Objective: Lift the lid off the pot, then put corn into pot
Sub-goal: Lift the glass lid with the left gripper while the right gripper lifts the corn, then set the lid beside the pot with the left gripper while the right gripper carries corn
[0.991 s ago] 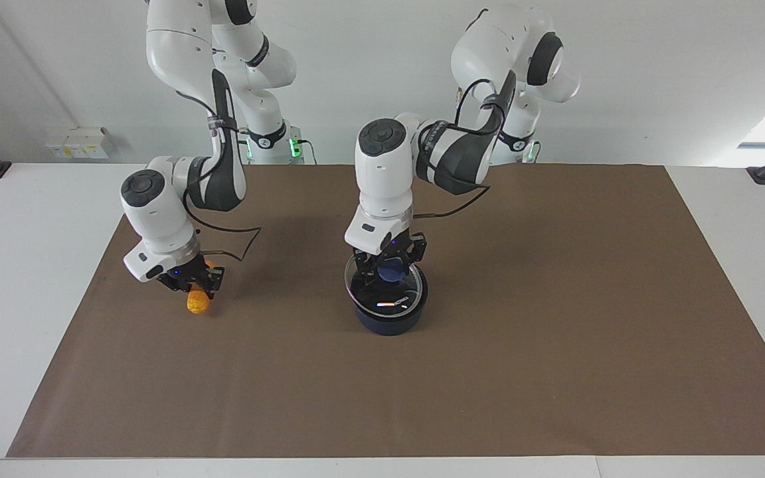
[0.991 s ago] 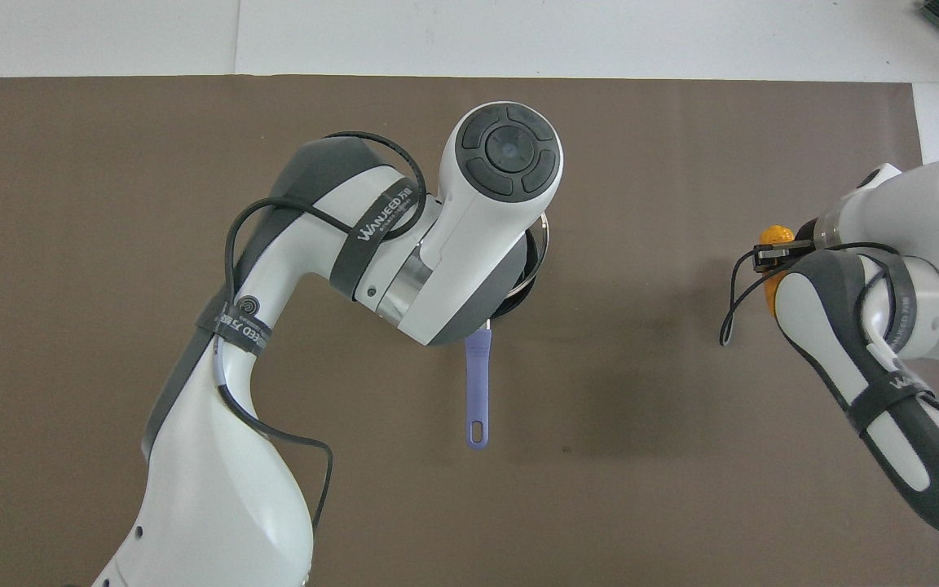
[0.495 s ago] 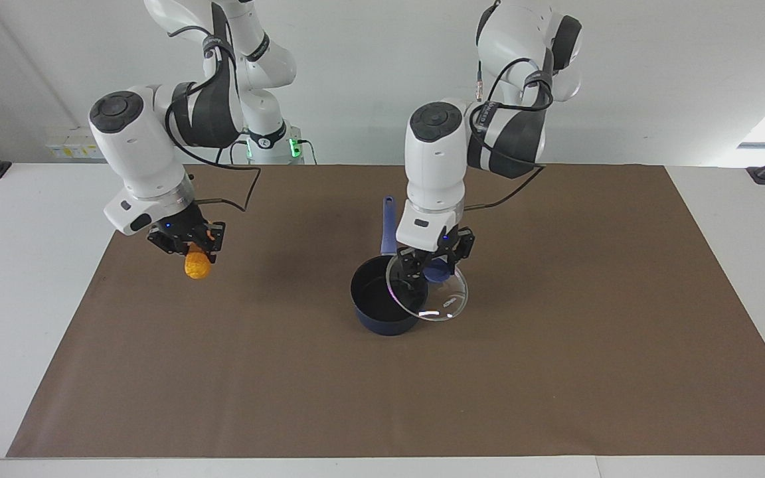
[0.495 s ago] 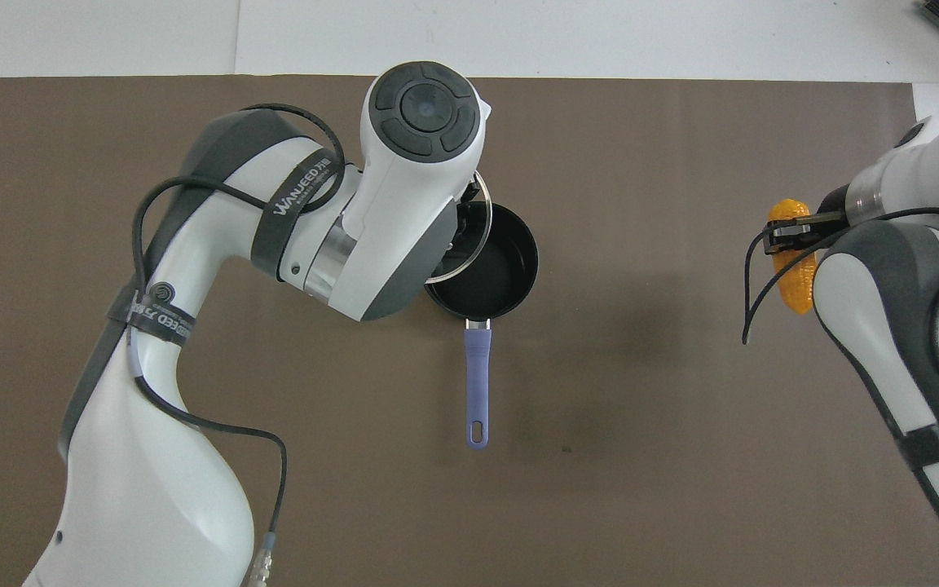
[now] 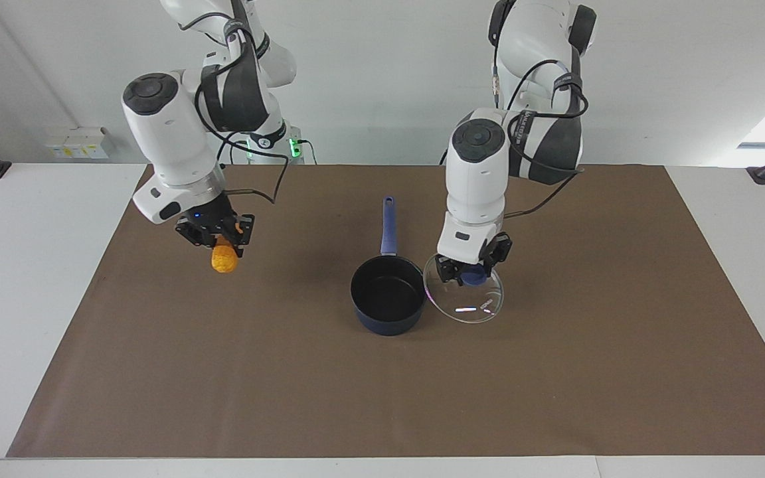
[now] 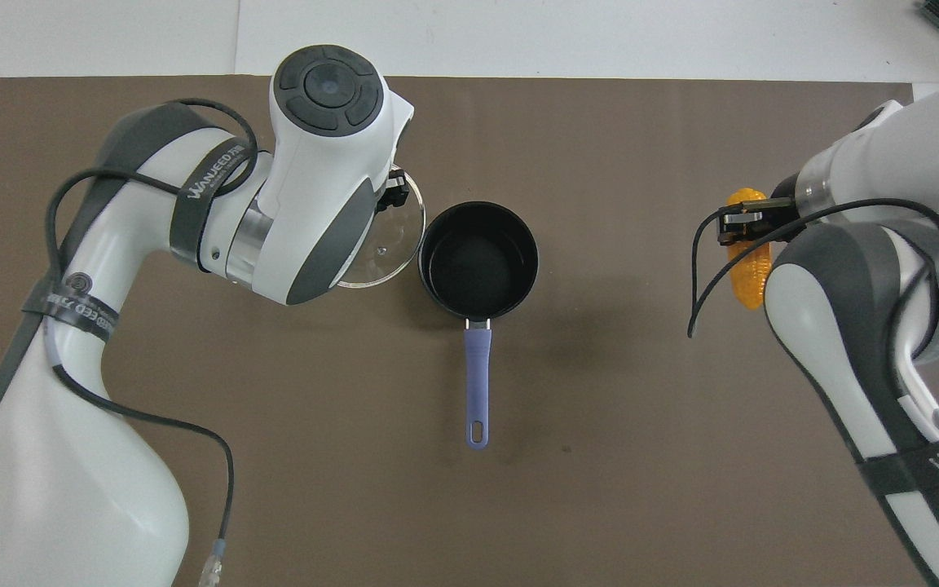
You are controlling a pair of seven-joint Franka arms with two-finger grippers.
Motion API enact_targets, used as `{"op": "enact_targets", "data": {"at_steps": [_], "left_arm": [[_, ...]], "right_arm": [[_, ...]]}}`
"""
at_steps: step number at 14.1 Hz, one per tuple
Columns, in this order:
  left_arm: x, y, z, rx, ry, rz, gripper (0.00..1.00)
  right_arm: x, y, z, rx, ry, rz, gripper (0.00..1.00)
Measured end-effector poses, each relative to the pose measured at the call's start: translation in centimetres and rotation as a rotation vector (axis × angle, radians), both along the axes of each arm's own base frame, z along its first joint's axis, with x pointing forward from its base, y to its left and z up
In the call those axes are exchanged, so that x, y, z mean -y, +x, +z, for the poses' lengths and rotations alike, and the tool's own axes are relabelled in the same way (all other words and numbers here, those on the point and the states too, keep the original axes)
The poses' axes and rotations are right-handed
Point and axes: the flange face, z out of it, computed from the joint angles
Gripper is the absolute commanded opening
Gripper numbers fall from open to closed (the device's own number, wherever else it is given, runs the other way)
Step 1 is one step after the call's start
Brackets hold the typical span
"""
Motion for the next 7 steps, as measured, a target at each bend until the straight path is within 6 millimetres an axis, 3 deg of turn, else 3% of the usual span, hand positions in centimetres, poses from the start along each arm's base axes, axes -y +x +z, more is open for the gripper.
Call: {"op": "enact_targets", "data": {"at_steps": [2,7], "left_arm": [[-3.4,-0.1,-0.7,-0.013,0.032,0.021,0.0],[-10.6,-0.9,-4.5,0.03,0.041,0.055,0.0]], "right_arm": [[-4.5,0.3,0.0,0.012,0.011,-0.046,0.0],[-12.6,1.2,-2.2,0.011,0.024,-0.111,0.0]]}}
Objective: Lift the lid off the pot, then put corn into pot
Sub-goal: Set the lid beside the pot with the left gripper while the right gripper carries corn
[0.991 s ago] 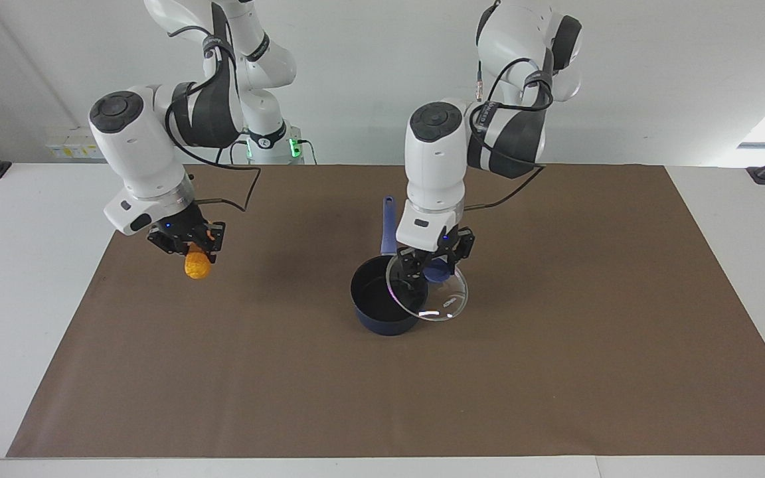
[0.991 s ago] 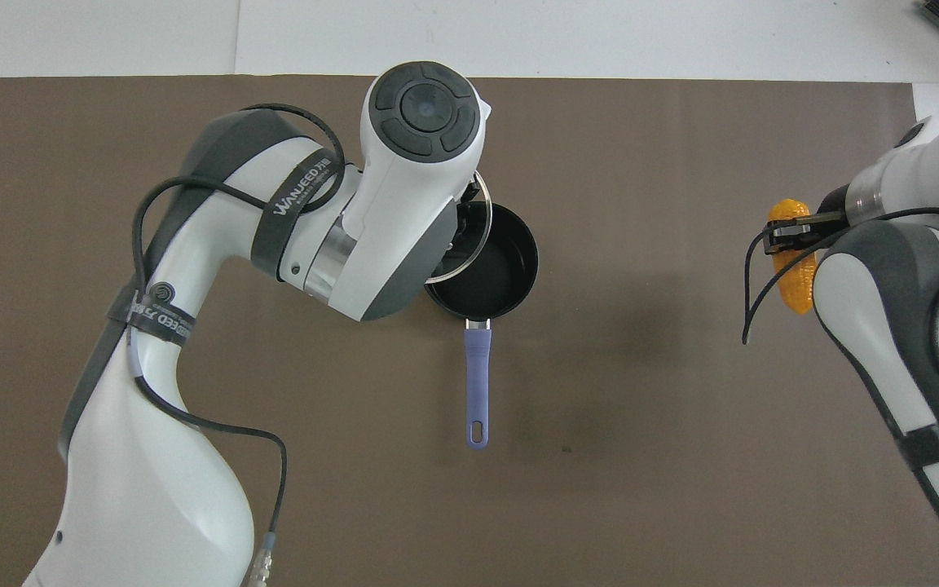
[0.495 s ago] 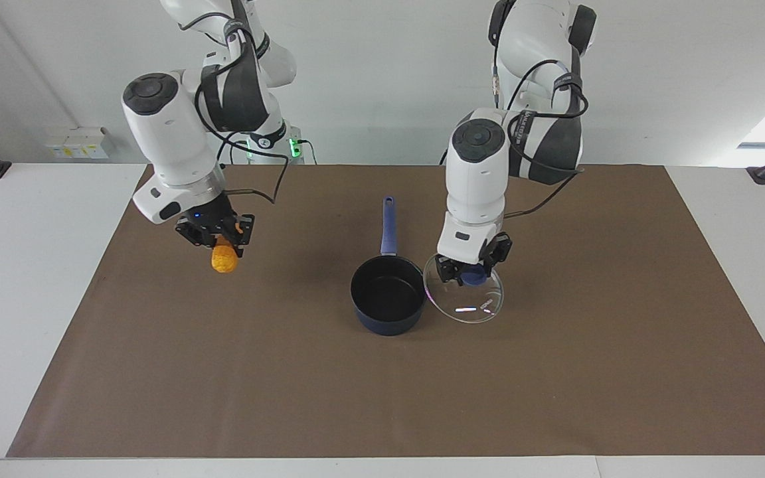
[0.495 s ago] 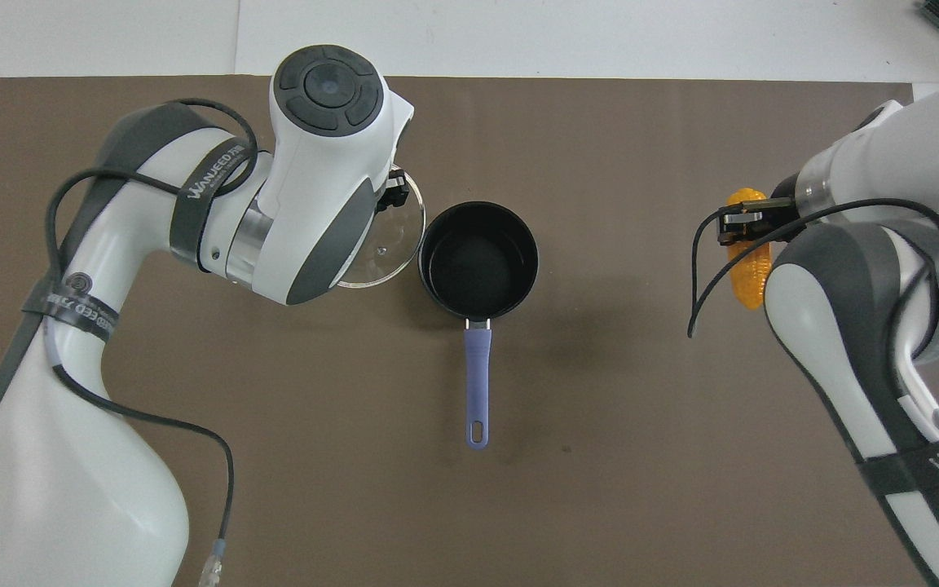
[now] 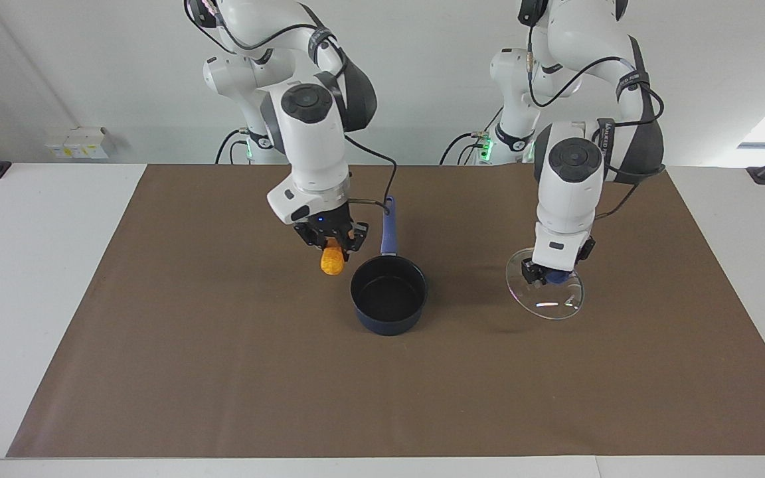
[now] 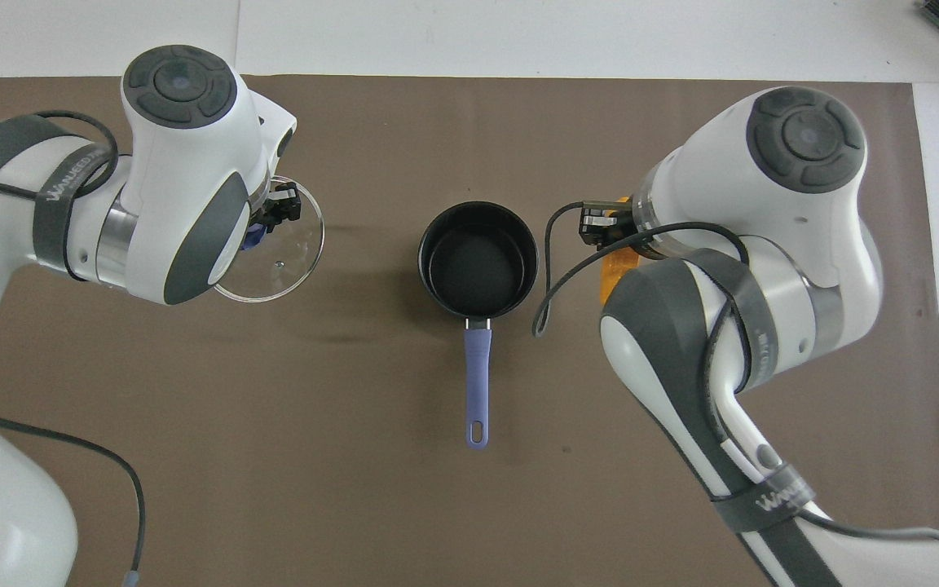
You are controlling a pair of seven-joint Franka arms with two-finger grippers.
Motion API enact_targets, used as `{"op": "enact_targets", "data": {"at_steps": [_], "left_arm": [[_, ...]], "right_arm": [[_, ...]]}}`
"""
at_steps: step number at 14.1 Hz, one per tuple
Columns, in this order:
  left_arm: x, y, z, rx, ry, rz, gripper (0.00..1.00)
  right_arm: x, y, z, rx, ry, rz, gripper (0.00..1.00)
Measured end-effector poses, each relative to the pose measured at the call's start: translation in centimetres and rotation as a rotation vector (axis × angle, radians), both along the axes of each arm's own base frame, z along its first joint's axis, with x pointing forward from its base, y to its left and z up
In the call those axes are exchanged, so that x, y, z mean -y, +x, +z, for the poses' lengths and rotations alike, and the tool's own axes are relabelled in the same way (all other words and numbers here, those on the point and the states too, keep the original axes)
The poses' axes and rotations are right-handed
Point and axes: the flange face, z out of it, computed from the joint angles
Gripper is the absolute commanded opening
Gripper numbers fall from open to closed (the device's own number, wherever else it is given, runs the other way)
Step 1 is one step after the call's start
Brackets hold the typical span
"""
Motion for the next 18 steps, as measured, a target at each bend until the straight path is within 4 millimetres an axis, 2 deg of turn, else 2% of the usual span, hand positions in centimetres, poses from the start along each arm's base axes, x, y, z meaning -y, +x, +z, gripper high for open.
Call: {"op": "enact_targets", "data": {"at_steps": [2,4,8,10,13,18], "left_arm": [[-3.3,-0.5,-1.0,0.004,-0.01,0.004,0.0],[-5.5,-0.8,-1.5,0.021,-0.021,0.012,0.0],[-10.3,-3.0,-3.7,0.053,-0.046,-0.023,0.0],[-12.7,-4.8,-5.2,0.078,-0.062,-0.022,0.0],[-13.8,-7.7,-8.5,0.075,-0.063,-0.044,0.0],[-13.5,-8.6,-9.0,0.064,-0.044,-0.109,0.0]], "right_arm": [[-2.0,0.8,-0.8,0.005,0.005,-0.006,0.0],[-3.6,1.4,-2.0,0.009,0.012,-0.004,0.0],[-6.9,1.6,-6.8,0.004,0.013,0.032,0.0],[-7.6,1.7,-8.6,0.005,0.014,0.039,0.0],[-7.5,2.4,-9.8,0.024,0.022,0.033,0.0],[-7.4,2.4,-10.6,0.015,0.018,0.032,0.0]]}}
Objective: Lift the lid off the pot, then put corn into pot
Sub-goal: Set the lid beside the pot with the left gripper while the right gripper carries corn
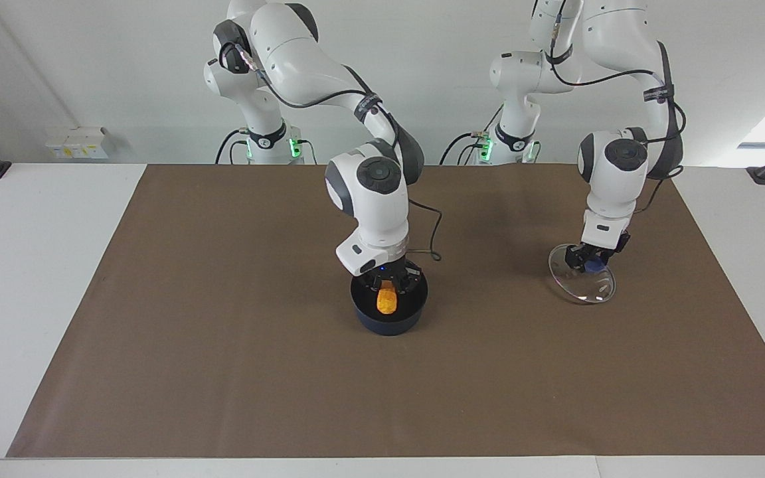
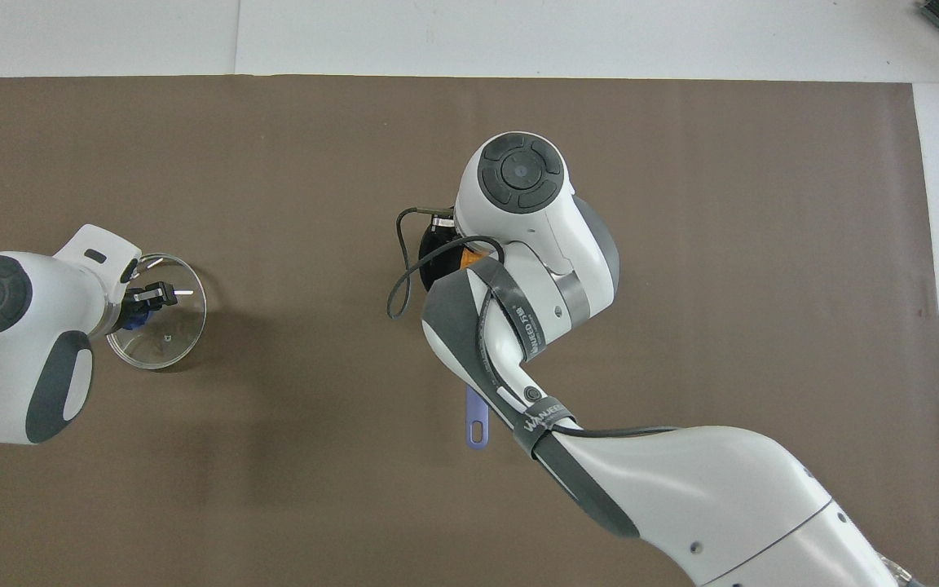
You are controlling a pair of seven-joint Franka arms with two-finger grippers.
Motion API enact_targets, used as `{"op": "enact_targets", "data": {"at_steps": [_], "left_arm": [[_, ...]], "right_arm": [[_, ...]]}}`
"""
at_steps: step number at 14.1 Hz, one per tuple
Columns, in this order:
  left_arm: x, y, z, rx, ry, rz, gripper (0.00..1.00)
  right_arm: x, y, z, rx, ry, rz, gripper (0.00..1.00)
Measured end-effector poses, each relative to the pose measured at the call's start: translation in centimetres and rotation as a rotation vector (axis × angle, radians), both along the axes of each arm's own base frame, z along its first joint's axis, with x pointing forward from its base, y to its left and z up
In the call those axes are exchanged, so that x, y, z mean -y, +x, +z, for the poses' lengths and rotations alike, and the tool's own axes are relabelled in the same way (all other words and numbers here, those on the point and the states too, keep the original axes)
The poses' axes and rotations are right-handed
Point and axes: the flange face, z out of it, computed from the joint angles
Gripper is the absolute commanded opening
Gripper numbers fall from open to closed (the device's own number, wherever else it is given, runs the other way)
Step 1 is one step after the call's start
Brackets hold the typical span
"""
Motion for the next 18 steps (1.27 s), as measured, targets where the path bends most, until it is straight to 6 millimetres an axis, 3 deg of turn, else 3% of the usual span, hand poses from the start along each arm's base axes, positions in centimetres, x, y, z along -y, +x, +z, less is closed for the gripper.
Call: {"op": "enact_targets", "data": {"at_steps": [1,2,7,11,15,17,18], "left_arm": [[0.0,0.0,0.0,-0.001,0.001,-0.004,0.45],[0.0,0.0,0.0,-0.002,0.001,-0.007,0.99],[0.2,0.1,0.2,0.002,0.002,-0.021,1.0],[1.4,1.5,2.0,0.046,0.001,-0.045,1.0],[4.5,3.6,5.3,0.039,0.009,-0.076,1.0],[6.4,4.8,8.1,0.005,-0.058,-0.1,1.0],[6.8,5.3,9.8,-0.016,-0.102,-0.116,1.0]], "right_arm": [[-0.1,0.0,-0.2,0.001,0.001,0.002,0.0],[-0.2,-0.1,-0.4,0.006,0.004,0.003,0.0],[-0.2,-0.3,-2.0,-0.001,0.0,0.007,0.0],[-0.3,-0.8,-3.2,-0.013,-0.008,0.023,0.0],[-0.1,-1.0,-4.1,-0.019,-0.014,0.044,0.0],[-0.1,-1.0,-4.1,-0.019,-0.014,0.045,0.0],[-0.1,-1.0,-4.1,-0.019,-0.013,0.045,0.06]]}}
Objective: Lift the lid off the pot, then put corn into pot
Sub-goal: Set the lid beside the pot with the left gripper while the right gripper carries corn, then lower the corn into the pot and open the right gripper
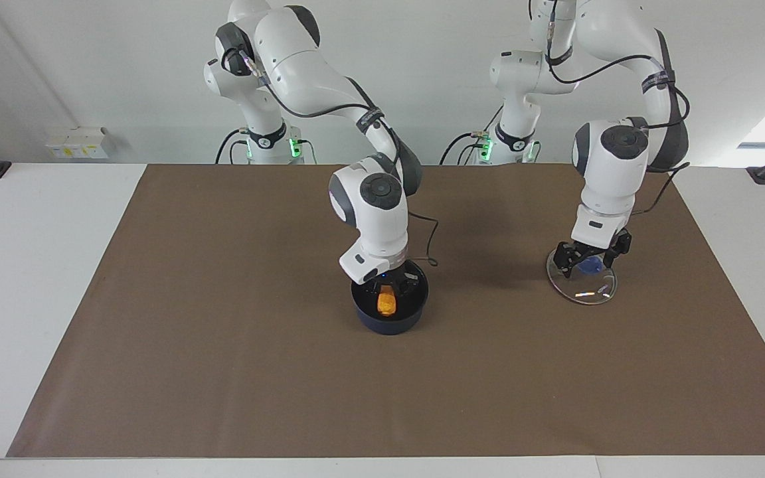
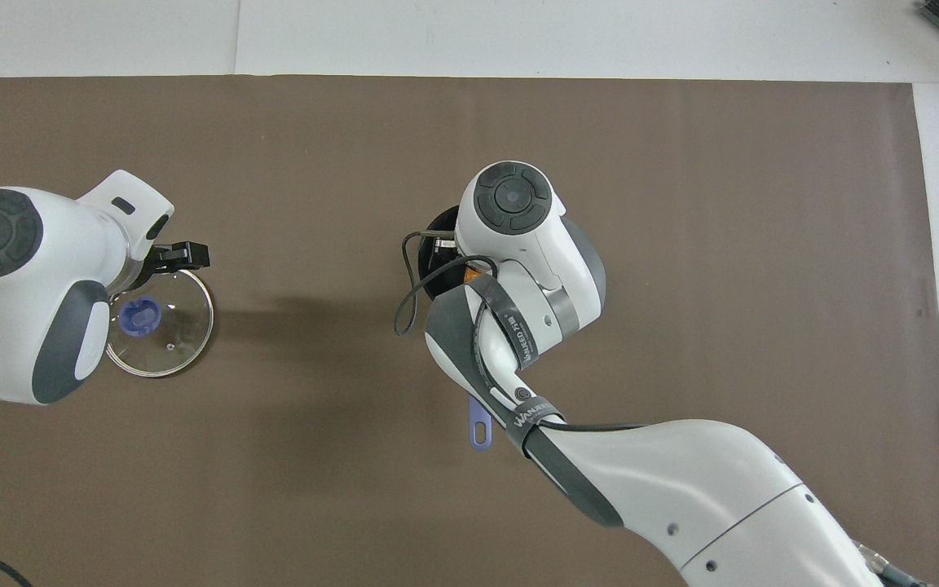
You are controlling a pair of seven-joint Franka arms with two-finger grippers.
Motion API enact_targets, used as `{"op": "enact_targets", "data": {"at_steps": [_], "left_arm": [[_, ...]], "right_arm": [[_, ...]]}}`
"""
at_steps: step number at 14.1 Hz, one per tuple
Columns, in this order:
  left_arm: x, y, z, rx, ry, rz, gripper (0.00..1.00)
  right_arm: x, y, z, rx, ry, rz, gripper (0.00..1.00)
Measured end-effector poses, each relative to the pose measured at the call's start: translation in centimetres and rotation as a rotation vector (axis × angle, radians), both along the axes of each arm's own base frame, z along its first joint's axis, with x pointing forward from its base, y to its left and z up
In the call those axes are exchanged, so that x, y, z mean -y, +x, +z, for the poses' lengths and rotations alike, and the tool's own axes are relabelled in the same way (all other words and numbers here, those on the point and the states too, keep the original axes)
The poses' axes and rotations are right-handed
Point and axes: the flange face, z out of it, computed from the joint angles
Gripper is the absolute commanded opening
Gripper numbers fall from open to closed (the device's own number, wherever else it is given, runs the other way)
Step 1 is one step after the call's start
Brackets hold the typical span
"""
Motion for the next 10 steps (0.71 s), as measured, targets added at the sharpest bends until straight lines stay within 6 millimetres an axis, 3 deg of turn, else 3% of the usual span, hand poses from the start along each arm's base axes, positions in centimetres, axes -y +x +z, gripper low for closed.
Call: {"op": "enact_targets", "data": {"at_steps": [1,2,3,10], "left_arm": [[0.2,0.3,1.8,-0.022,-0.033,-0.014,1.0],[0.2,0.6,3.3,-0.038,-0.049,-0.024,1.0],[0.3,0.7,4.7,-0.056,-0.054,-0.035,1.0],[0.0,-0.4,11.3,-0.199,-0.032,-0.182,1.0]], "right_arm": [[0.0,0.0,0.0,0.0,0.0,0.0,0.35],[0.0,0.0,0.0,0.001,0.0,0.0,0.75],[0.0,0.0,0.0,0.001,0.0,0.0,1.0],[0.0,0.0,0.8,0.012,0.007,0.001,1.0]]}}
